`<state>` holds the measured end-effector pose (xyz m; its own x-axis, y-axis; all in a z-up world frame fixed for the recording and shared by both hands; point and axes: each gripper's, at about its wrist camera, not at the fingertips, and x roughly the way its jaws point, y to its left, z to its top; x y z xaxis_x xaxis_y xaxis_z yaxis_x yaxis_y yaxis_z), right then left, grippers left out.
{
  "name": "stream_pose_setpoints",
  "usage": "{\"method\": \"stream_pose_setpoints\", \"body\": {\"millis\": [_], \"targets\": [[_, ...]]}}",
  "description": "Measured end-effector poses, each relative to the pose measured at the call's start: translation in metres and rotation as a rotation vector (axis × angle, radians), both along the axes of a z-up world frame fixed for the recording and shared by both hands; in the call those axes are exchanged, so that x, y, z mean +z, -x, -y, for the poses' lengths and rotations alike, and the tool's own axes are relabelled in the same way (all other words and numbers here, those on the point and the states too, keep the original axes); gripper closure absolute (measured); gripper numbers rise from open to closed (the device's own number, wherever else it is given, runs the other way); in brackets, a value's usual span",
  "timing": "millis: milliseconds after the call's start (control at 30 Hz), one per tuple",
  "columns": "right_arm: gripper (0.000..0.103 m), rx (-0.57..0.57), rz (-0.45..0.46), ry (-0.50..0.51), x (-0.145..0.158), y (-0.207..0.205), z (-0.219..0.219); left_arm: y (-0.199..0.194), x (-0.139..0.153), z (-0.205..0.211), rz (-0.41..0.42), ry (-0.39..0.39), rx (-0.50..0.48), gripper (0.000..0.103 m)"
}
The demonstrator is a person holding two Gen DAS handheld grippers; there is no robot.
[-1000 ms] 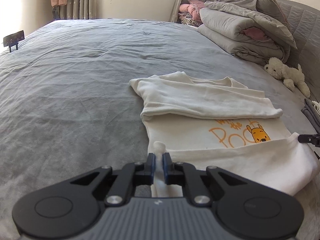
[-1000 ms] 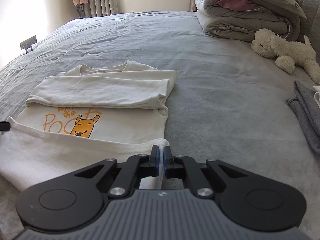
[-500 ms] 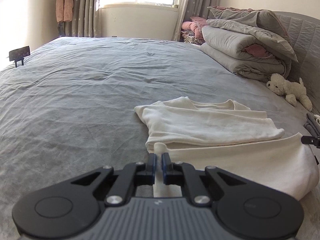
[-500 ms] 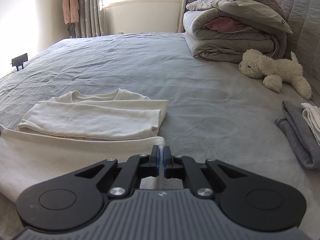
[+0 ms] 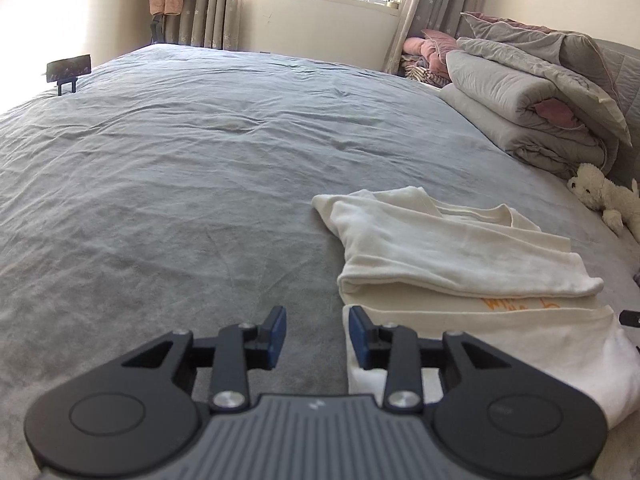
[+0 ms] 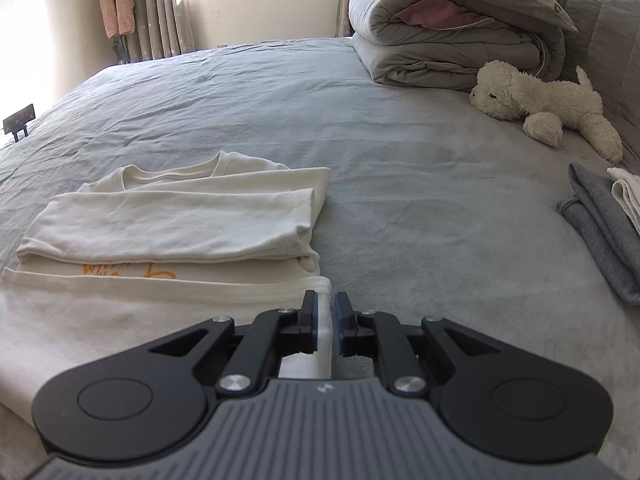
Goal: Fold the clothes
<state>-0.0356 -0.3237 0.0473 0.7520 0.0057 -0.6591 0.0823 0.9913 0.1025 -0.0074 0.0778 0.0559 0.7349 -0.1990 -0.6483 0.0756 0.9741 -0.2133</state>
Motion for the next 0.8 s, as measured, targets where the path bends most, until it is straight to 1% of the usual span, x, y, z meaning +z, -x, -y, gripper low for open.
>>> {"method": "stream_pose_setpoints", "body": {"millis": [100, 167, 233, 267, 400, 467, 533, 567, 600, 633, 667, 700, 800], "targets": [[0.089, 0.034, -0.019, -0.116, 0.002, 0.019, 0.010, 0.015, -0.001, -0.020, -0.043, 0.113, -0.003, 0.068], [0.089, 0.043, -0.032, -0.178, 0.003, 0.033, 0.016, 0.028, -0.004, -0.027, -0.067, 0.173, -0.036, 0.068], [0.088, 0.046, -0.037, -0.227, 0.005, 0.047, 0.022, 0.041, -0.005, -0.028, -0.072, 0.196, -0.078, 0.065], [0.088, 0.048, -0.039, -0.252, 0.006, 0.054, 0.025, 0.045, -0.006, -0.026, -0.070, 0.193, -0.093, 0.063], [0.087, 0.043, -0.058, -0.299, 0.003, 0.063, 0.028, 0.050, -0.012, -0.014, -0.074, 0.184, -0.140, 0.063], [0.079, 0.047, -0.089, -0.316, -0.004, 0.061, 0.026, 0.050, -0.016, -0.007, -0.083, 0.177, -0.146, 0.063], [0.077, 0.045, -0.107, -0.321, -0.010, 0.060, 0.024, 0.049, -0.020, -0.001, -0.093, 0.176, -0.152, 0.063], [0.074, 0.048, -0.109, -0.325, -0.012, 0.061, 0.023, 0.049, -0.022, 0.001, -0.099, 0.179, -0.155, 0.064], [0.074, 0.053, -0.106, -0.329, -0.013, 0.061, 0.022, 0.048, -0.024, 0.004, -0.104, 0.170, -0.154, 0.065], [0.074, 0.055, -0.105, -0.328, -0.014, 0.062, 0.021, 0.048, -0.026, 0.006, -0.110, 0.160, -0.153, 0.068], [0.076, 0.057, -0.104, -0.326, -0.014, 0.063, 0.021, 0.049, -0.028, 0.007, -0.114, 0.139, -0.148, 0.075], [0.076, 0.044, -0.097, -0.320, -0.013, 0.065, 0.022, 0.049, -0.029, 0.007, -0.114, 0.124, -0.143, 0.079], [0.076, 0.004, -0.069, -0.318, -0.008, 0.073, 0.030, 0.049, -0.029, 0.003, -0.118, 0.138, -0.130, 0.082]]}}
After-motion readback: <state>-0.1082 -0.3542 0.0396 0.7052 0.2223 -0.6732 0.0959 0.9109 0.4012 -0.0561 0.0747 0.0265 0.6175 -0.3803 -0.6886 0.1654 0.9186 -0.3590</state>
